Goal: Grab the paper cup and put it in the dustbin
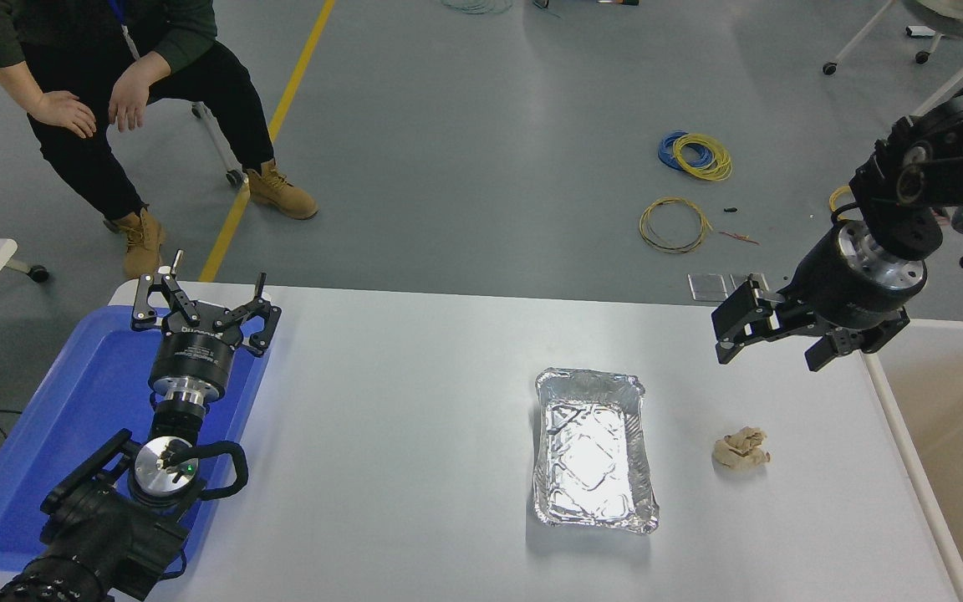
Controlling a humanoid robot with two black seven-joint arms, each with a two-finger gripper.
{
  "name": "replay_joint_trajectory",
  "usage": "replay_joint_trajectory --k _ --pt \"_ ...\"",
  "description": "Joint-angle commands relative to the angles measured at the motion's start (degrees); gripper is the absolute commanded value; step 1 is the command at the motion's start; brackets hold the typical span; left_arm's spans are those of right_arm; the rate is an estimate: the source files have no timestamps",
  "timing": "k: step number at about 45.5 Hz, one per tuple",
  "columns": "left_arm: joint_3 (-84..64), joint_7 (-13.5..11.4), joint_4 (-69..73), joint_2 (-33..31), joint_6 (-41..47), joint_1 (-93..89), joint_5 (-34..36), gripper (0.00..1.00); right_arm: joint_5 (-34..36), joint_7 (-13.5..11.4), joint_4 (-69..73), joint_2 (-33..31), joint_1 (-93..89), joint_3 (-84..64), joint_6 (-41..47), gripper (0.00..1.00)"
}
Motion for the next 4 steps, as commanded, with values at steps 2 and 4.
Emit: replay_joint_trajectory --k 2,4 --pt "0.0 0.0 0.0 0.0 0.01 0.0 -0.03 1.0 -0.01 0.0 0.2 -0.07 0.09 -0.01 0.29 1.0" --pt "0.0 0.0 0.0 0.0 0.09 0.0 -0.03 1.0 -0.01 0.0 0.2 -0.07 0.09 -0.01 0.29 1.0"
